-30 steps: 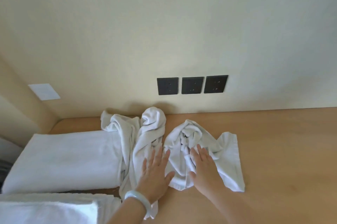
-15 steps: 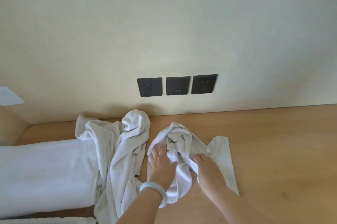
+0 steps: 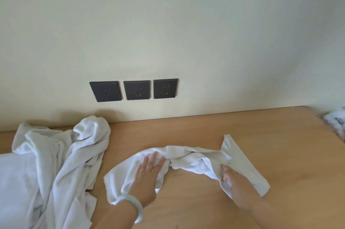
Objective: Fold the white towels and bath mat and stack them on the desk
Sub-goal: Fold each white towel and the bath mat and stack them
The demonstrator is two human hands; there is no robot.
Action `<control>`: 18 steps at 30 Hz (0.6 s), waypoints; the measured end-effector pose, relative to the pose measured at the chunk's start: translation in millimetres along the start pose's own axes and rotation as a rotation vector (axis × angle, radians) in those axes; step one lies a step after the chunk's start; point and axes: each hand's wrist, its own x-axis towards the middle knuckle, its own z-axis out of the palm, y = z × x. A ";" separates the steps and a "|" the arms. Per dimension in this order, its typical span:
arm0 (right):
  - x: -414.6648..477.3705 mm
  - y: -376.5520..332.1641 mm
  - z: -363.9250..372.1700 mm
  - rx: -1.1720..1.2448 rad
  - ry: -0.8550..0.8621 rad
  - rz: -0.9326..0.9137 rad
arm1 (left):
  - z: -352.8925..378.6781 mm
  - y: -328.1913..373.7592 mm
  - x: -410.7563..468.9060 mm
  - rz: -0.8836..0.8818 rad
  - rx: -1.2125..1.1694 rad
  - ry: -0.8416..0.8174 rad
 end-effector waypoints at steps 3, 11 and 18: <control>-8.3 48.3 -10.6 0.034 0.043 -0.016 | 11.8 34.5 2.4 -0.057 0.063 0.045; -32.1 197.6 -45.8 0.128 0.002 0.076 | 63.4 171.3 8.5 -0.186 0.028 0.064; -26.8 247.0 -79.5 0.376 0.089 0.274 | 64.1 232.6 20.1 -0.343 -0.230 0.257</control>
